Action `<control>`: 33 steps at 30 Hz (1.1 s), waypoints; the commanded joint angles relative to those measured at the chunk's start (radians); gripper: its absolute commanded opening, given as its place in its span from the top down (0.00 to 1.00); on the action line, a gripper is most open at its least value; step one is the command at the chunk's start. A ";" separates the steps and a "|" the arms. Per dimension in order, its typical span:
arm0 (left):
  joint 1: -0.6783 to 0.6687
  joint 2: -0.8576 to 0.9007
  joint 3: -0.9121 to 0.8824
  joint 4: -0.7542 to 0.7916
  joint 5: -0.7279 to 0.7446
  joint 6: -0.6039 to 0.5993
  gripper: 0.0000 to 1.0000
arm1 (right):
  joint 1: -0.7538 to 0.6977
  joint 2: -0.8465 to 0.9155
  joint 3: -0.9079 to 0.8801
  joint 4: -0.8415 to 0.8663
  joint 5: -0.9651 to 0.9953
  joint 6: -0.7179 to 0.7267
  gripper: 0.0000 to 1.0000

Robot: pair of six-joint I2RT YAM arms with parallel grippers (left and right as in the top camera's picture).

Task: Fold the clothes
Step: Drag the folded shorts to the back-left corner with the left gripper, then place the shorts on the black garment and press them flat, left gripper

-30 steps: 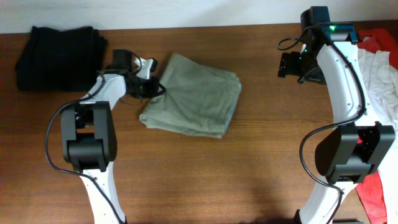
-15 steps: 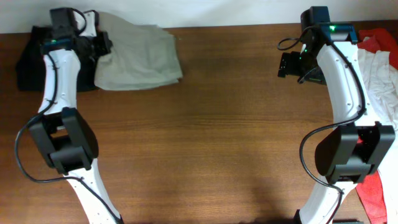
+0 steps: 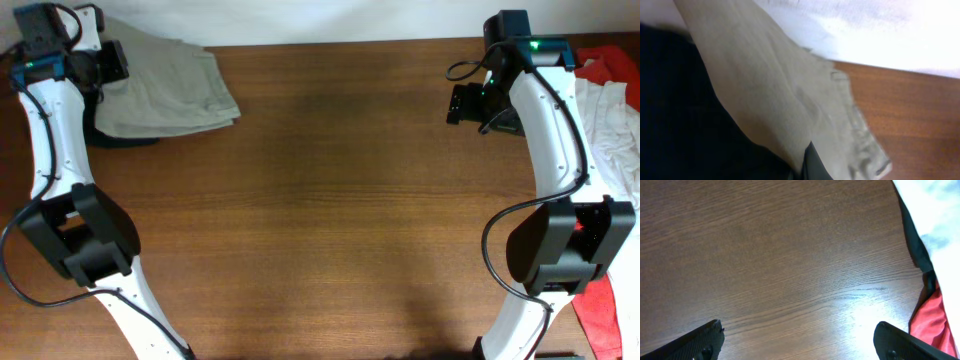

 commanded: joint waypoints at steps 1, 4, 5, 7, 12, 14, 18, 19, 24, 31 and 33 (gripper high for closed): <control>0.006 -0.002 0.086 -0.025 0.001 0.071 0.99 | 0.002 -0.012 -0.001 0.000 0.020 0.001 0.01; 0.006 -0.002 0.095 -0.027 -0.049 0.108 0.99 | 0.002 -0.012 -0.001 0.000 0.020 0.001 0.01; 0.006 -0.002 0.095 -0.026 -0.085 0.113 0.99 | 0.002 -0.012 -0.001 0.000 0.020 0.001 0.01; 0.007 -0.002 0.095 -0.012 -0.147 0.153 0.99 | 0.002 -0.012 -0.001 0.000 0.020 0.001 0.01; 0.006 -0.003 0.115 0.026 -0.209 0.159 0.99 | 0.002 -0.012 -0.001 0.000 0.020 0.001 0.01; 0.004 -0.003 0.155 -0.005 -0.206 0.160 0.99 | 0.002 -0.012 -0.001 0.000 0.020 0.001 0.01; 0.006 -0.003 0.211 -0.027 -0.211 0.159 0.99 | 0.002 -0.012 -0.001 0.000 0.020 0.001 0.01; 0.006 -0.003 0.215 -0.026 -0.225 0.159 0.99 | 0.002 -0.012 -0.001 0.000 0.020 0.001 0.01; 0.006 -0.002 0.220 -0.014 -0.288 0.160 0.99 | 0.002 -0.012 -0.001 0.000 0.020 0.001 0.01; 0.029 0.037 0.216 0.059 -0.357 0.173 0.99 | 0.002 -0.012 -0.001 0.000 0.020 0.001 0.01; 0.044 0.077 0.216 0.077 -0.358 0.175 0.99 | 0.002 -0.012 -0.001 0.000 0.020 0.001 0.01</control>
